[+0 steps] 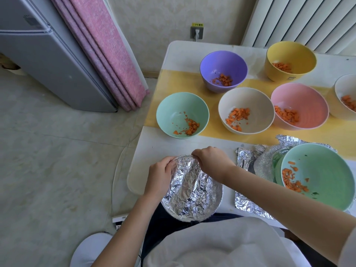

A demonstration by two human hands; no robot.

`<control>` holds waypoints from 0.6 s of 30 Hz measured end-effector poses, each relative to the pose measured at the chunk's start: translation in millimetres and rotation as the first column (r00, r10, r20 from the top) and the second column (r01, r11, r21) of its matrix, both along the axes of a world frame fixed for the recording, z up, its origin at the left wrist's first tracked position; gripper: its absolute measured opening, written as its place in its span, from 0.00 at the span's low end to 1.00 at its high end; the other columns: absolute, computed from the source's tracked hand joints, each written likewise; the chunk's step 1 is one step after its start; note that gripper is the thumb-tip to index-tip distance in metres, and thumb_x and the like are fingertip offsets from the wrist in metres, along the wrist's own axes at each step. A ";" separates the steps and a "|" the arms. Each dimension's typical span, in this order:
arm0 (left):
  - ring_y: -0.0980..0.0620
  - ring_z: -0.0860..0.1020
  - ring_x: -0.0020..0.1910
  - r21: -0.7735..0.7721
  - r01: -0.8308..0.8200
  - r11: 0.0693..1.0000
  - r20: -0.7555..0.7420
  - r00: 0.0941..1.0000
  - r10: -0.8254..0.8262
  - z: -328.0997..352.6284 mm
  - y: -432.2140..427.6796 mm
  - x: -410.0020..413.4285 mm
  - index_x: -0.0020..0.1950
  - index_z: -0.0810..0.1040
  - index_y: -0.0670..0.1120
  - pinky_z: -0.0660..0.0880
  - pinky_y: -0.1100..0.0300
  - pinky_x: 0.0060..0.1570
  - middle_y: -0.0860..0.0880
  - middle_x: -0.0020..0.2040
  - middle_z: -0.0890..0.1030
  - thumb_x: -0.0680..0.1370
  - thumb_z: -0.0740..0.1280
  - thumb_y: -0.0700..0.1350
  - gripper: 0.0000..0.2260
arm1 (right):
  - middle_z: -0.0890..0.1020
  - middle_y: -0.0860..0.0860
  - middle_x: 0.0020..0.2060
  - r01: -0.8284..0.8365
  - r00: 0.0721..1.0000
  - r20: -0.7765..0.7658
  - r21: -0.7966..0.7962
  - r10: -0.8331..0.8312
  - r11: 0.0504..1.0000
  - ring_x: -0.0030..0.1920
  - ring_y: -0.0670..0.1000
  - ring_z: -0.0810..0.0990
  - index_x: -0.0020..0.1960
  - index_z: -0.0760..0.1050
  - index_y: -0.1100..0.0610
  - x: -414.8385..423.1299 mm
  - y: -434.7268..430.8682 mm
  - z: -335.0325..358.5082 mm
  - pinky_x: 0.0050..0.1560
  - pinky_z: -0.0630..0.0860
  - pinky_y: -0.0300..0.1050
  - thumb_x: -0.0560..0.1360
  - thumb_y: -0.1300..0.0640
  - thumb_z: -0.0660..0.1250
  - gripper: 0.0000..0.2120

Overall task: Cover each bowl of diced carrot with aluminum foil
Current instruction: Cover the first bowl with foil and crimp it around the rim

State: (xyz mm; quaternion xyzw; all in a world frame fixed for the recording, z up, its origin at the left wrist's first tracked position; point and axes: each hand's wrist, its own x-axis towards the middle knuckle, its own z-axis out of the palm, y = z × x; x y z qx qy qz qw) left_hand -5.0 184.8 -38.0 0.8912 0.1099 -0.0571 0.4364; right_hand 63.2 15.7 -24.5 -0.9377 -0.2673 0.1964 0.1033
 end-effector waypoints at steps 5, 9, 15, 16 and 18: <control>0.60 0.71 0.27 -0.001 -0.027 1.000 -0.011 1.000 0.027 -1.5 -3.8 1.5 0.46 0.80 0.42 0.65 0.72 0.30 0.57 0.27 0.72 0.80 0.60 0.39 0.09 | 0.78 0.54 0.60 -0.028 0.997 -0.065 0.117 0.036 0.993 0.58 0.57 0.77 0.69 0.68 0.56 -1.4 5.3 2.5 0.53 0.73 0.50 0.78 0.67 0.56 0.21; 0.59 0.72 0.30 -0.025 -0.039 0.999 -0.032 0.999 0.038 -1.3 -6.2 -0.2 0.47 0.74 0.43 0.66 0.70 0.30 0.55 0.32 0.75 0.80 0.61 0.40 0.04 | 0.79 0.54 0.60 -0.062 0.992 -0.093 0.208 0.083 0.976 0.59 0.56 0.77 0.68 0.70 0.55 -1.6 11.1 -2.4 0.56 0.72 0.50 0.81 0.59 0.57 0.17; 0.56 0.71 0.30 -0.070 -0.061 0.996 -0.063 0.996 0.056 -1.9 -6.6 -2.4 0.45 0.70 0.43 0.65 0.66 0.28 0.52 0.33 0.74 0.81 0.58 0.41 0.06 | 0.83 0.56 0.47 -0.072 0.993 -0.078 0.148 0.084 0.986 0.49 0.58 0.79 0.60 0.76 0.55 6.8 14.3 -5.9 0.46 0.74 0.49 0.76 0.66 0.59 0.15; 0.54 0.71 0.31 -0.057 -0.056 0.997 -0.057 0.997 0.053 -2.8 -6.4 -4.5 0.46 0.70 0.44 0.65 0.64 0.29 0.50 0.34 0.74 0.81 0.57 0.41 0.06 | 0.83 0.56 0.46 -0.075 0.993 -0.077 0.144 0.087 0.987 0.48 0.59 0.79 0.59 0.76 0.55 6.5 14.4 -5.4 0.46 0.74 0.49 0.75 0.67 0.59 0.16; 0.49 0.74 0.35 -0.050 -0.066 0.997 -0.039 0.997 0.064 -4.2 -6.0 -9.2 0.48 0.73 0.43 0.69 0.58 0.33 0.47 0.37 0.76 0.82 0.56 0.41 0.07 | 0.83 0.57 0.46 -0.075 0.993 -0.075 0.135 0.086 0.988 0.47 0.59 0.79 0.59 0.76 0.55 6.7 14.9 -5.0 0.46 0.75 0.51 0.73 0.68 0.58 0.18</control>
